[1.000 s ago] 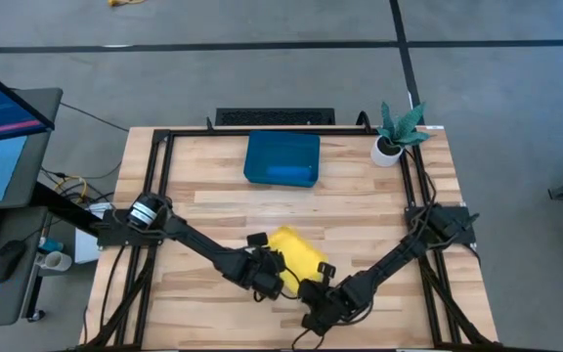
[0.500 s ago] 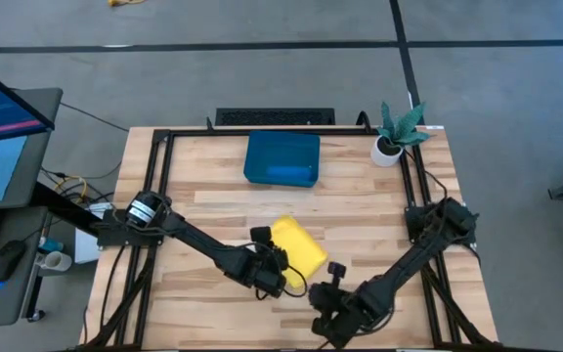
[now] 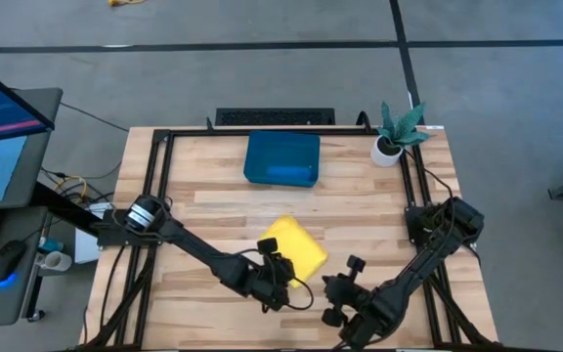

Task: Roll microfiber towels into tight, uniform cylinder then place into a basket
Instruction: Roll the yellow microfiber cloth

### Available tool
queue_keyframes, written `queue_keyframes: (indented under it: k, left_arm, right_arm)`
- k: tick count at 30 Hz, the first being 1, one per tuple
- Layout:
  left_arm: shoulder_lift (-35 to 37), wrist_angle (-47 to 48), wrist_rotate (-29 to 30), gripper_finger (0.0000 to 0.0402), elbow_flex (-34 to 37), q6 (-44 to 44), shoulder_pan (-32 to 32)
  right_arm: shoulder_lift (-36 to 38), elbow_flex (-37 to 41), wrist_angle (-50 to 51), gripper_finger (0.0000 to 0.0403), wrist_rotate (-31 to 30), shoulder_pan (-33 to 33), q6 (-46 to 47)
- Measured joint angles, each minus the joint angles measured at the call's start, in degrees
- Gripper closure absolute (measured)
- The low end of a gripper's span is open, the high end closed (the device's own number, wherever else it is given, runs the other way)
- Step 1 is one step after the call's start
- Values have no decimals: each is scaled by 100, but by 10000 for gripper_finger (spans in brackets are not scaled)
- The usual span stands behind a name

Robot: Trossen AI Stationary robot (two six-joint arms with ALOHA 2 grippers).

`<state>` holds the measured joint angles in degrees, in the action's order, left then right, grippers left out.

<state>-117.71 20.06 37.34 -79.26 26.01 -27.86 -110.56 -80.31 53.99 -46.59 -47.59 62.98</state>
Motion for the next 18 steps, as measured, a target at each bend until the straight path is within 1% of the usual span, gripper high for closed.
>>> queue_keyframes:
  k: [3,5,11,13,16,18]
  left_arm:
    - [-71,-278,185,269,90,-8,45]
    - [-153,-496,186,269,124,-7,88]
    - [-153,-637,-46,269,308,9,77]
    - [-153,-627,-405,269,307,-94,64]
    - [-153,-558,-1154,269,377,-183,64]
    - [-153,-553,-1336,269,452,-255,56]
  right_arm:
    - [0,0,-30,382,0,6,4]
    - [0,-2,-60,381,0,4,5]
    - [0,-2,-91,380,4,6,6]
    - [0,-2,-89,381,6,6,6]
    - [0,-2,-93,382,19,9,6]
    - [0,-2,-94,381,20,9,6]
